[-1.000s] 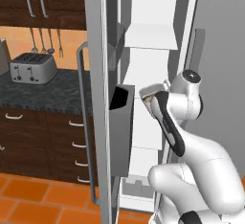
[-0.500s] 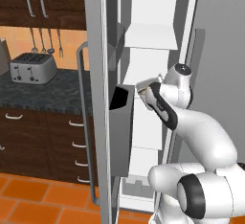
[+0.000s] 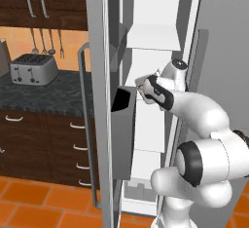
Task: Take the meat container that has the fish and place it on the second highest rack of the freezer. Then take the vegetable container that has the potatos and place it on the highest rack of the freezer.
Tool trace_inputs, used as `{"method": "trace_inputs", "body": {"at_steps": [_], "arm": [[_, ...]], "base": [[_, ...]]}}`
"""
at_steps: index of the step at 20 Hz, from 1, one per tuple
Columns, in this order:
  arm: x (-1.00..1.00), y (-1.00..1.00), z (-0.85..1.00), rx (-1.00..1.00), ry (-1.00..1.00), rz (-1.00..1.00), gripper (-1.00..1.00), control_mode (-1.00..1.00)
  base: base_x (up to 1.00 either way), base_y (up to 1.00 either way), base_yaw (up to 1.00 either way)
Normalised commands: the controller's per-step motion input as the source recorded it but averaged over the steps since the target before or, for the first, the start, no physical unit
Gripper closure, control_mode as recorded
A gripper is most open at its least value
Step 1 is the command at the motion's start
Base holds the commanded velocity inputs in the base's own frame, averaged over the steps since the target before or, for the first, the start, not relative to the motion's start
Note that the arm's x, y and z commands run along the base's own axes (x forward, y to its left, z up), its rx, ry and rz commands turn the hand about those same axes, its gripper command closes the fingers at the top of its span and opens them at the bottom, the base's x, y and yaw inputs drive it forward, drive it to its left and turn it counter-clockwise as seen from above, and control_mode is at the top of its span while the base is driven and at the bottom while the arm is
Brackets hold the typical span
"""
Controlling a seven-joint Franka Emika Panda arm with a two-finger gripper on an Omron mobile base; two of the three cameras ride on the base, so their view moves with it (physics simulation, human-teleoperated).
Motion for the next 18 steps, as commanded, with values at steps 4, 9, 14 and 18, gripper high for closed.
{"method": "trace_inputs", "body": {"at_steps": [4,9,14,18], "arm": [[0.72,-0.15,0.0,0.01,0.0,0.0,1.0,-1.0],[0.68,-0.21,-0.02,0.0,0.0,0.0,1.0,-1.0],[0.59,-0.13,-0.27,0.0,0.0,0.0,1.0,-1.0],[0.76,-0.01,-0.3,0.0,0.02,0.0,1.0,-1.0]], "base": [[0.0,0.0,0.0],[0.0,0.0,0.0],[0.0,0.0,0.0],[0.0,0.0,0.0]]}}
